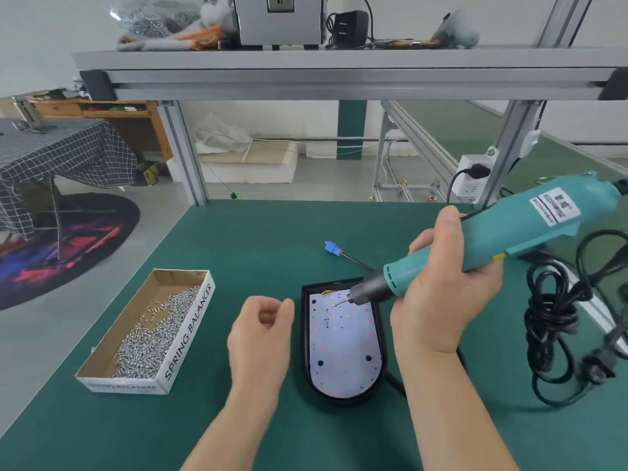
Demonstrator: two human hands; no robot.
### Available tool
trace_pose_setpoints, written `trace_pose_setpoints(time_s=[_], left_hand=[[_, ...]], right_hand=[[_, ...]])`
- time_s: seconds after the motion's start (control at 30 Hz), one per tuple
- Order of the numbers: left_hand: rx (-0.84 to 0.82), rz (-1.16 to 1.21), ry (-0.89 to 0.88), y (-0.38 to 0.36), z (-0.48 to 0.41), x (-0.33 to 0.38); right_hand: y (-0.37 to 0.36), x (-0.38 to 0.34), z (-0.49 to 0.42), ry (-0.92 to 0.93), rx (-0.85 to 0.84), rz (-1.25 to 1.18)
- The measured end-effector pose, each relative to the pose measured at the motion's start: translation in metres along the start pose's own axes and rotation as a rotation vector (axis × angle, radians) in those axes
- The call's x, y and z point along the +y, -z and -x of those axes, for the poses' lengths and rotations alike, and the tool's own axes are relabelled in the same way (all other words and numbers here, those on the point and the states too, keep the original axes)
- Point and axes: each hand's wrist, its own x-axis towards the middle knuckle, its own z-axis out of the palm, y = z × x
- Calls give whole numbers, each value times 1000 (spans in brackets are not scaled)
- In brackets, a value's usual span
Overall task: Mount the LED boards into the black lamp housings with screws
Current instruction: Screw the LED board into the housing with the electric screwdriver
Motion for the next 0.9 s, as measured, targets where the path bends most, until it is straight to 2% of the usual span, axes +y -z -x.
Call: trace_pose_setpoints(time_s=[0.03,0.1,0.2,0.47,0.9], left_hand=[[-39,-163,-4,3,-9,-2],[-238,-382,42,0,-21,-6],[-340,-537,37,-14,-29,-6],[-491,-254,126,-37,-34,-2],[-526,-160,146,-39,-43,-10]], right_hand=[[-4,2,-2,-7,-10,6],[-10,11,-7,-18,-64,48],[-22,30,-9,8,-130,127],[-30,79,-7,52,-339,343],[-32,102,-2,82,-406,396]])
